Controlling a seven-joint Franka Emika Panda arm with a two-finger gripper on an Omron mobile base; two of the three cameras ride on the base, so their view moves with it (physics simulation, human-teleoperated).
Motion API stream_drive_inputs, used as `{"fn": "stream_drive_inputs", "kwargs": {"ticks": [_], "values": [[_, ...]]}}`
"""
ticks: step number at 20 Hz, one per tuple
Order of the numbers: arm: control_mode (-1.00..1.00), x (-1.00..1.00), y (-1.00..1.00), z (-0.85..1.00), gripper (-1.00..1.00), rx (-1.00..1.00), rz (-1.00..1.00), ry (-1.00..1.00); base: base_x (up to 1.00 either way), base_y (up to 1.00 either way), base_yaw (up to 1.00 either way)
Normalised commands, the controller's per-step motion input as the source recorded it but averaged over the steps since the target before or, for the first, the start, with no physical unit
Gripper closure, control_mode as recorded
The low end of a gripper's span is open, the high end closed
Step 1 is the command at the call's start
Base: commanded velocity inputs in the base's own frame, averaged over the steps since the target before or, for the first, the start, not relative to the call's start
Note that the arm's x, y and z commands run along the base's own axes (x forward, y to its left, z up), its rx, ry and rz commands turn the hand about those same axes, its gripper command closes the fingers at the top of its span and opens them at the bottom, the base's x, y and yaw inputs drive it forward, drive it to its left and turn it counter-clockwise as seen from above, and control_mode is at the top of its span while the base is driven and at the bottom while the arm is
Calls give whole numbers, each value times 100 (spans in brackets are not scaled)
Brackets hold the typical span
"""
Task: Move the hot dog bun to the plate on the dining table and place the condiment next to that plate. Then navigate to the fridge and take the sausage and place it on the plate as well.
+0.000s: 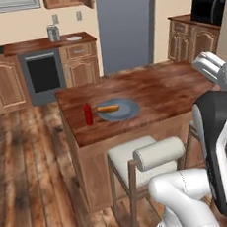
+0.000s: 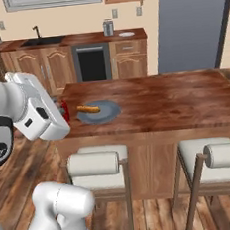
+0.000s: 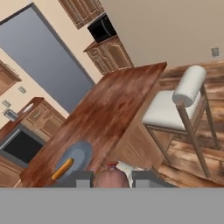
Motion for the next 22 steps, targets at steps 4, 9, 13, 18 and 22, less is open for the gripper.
{"fn": "stream_drive_inputs", "kwargs": {"ticks": [4, 9, 13, 18, 22], "values": [[100, 0, 0, 0, 100, 0, 0, 0, -21, 68, -29], [100, 0, 0, 0, 100, 0, 0, 0, 23, 88, -38], [100, 0, 0, 0, 100, 0, 0, 0, 55, 86, -42], [100, 0, 0, 0, 100, 0, 0, 0, 75, 78, -44], [100, 0, 0, 0, 100, 0, 0, 0, 88, 44, -38]]}}
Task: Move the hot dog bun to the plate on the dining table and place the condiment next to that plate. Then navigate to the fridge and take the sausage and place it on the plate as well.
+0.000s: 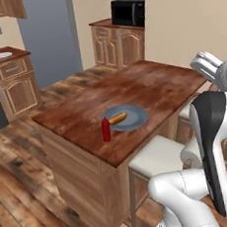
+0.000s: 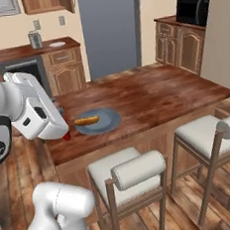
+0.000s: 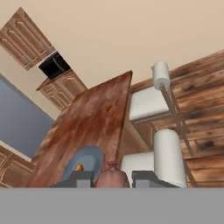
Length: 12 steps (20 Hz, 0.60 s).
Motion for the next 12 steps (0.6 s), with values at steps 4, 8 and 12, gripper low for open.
{"fn": "stream_drive_inputs", "kwargs": {"ticks": [4, 8, 12], "values": [[100, 0, 0, 0, 100, 0, 0, 0, 95, 20, -30], [100, 0, 0, 0, 100, 0, 0, 0, 100, 37, -29], [-100, 100, 29, -7, 100, 0, -21, 25, 0, 0, 0]]}}
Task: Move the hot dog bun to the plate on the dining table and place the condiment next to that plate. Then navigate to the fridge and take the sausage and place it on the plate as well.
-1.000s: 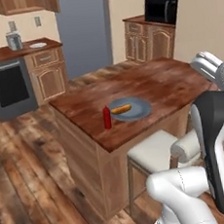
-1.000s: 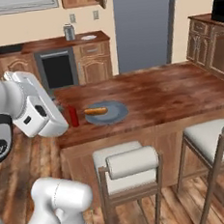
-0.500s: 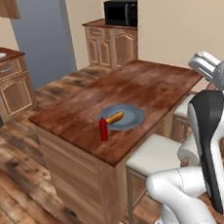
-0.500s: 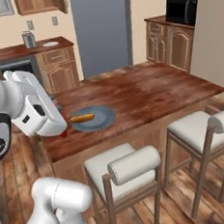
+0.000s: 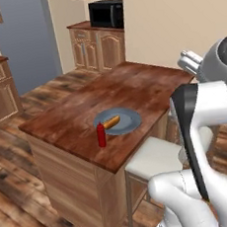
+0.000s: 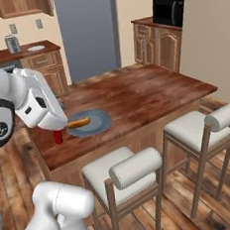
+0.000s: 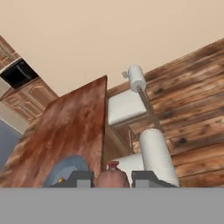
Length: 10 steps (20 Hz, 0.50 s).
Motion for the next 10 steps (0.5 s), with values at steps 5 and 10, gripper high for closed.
{"fn": "stream_drive_inputs", "kwargs": {"ticks": [5, 10], "values": [[-100, 100, 0, -18, 100, 6, -1, 37, 0, 0, 0], [-100, 100, -10, -41, 100, 3, 19, 42, 0, 0, 0]]}}
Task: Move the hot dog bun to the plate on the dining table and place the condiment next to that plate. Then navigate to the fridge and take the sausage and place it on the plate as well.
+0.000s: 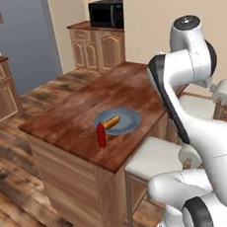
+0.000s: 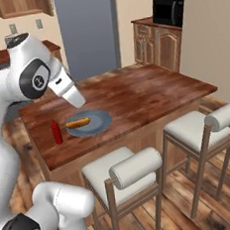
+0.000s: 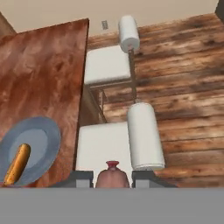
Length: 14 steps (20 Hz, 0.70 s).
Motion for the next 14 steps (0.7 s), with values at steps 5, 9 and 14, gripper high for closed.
{"fn": "stream_drive_inputs", "kwargs": {"ticks": [5, 9, 14], "values": [[-100, 79, 1, -71, 100, 0, 24, 21, 0, 0, 0], [-100, 64, 17, -79, 100, 0, 23, 0, 0, 0, 0], [-100, 65, 23, -68, 100, 0, 19, 0, 0, 0, 0]]}}
